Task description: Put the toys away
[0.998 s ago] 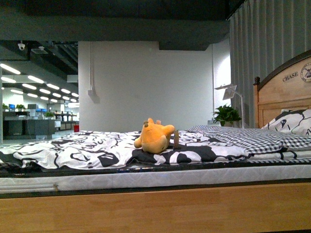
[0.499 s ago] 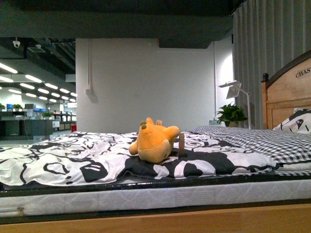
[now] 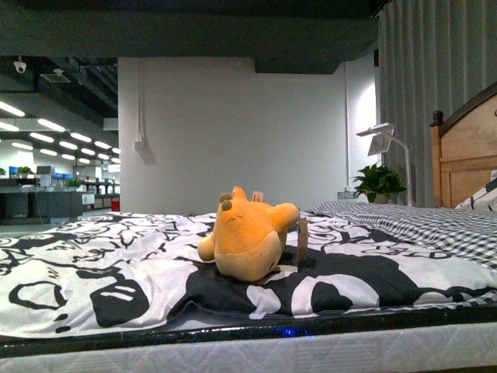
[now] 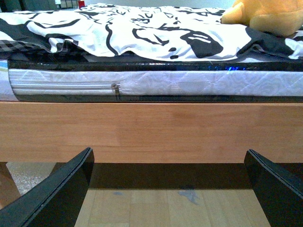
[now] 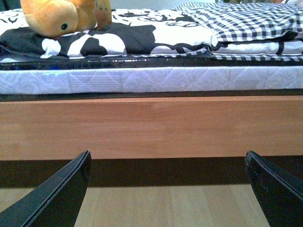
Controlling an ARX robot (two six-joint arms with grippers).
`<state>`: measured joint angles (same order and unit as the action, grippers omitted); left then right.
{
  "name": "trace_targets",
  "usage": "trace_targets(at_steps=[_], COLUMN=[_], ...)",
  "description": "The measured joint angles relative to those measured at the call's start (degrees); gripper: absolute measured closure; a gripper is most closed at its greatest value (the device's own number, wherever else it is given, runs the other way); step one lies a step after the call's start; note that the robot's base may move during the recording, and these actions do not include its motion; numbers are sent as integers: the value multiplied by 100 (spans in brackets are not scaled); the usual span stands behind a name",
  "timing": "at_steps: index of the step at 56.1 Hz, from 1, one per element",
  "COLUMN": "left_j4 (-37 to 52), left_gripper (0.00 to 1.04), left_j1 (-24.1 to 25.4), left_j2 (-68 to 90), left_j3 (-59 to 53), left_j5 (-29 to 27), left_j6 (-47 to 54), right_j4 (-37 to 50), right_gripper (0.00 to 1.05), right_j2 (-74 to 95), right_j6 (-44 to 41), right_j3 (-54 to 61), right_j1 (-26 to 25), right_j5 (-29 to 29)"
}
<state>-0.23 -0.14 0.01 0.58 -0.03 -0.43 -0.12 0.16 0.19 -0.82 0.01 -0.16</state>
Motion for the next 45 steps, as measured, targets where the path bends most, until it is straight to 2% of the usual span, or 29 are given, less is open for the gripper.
trace_targets(at_steps=[45], left_j4=[0], left_gripper=[6], left_j1=[0], left_j2=[4], left_j3=[0], left_j5=[2], left_j6=[0], right_j4=[0], right_gripper=[7], right_j2=[7], right_j6=[0], right_j3=[0], right_j1=[0], right_j5=[4])
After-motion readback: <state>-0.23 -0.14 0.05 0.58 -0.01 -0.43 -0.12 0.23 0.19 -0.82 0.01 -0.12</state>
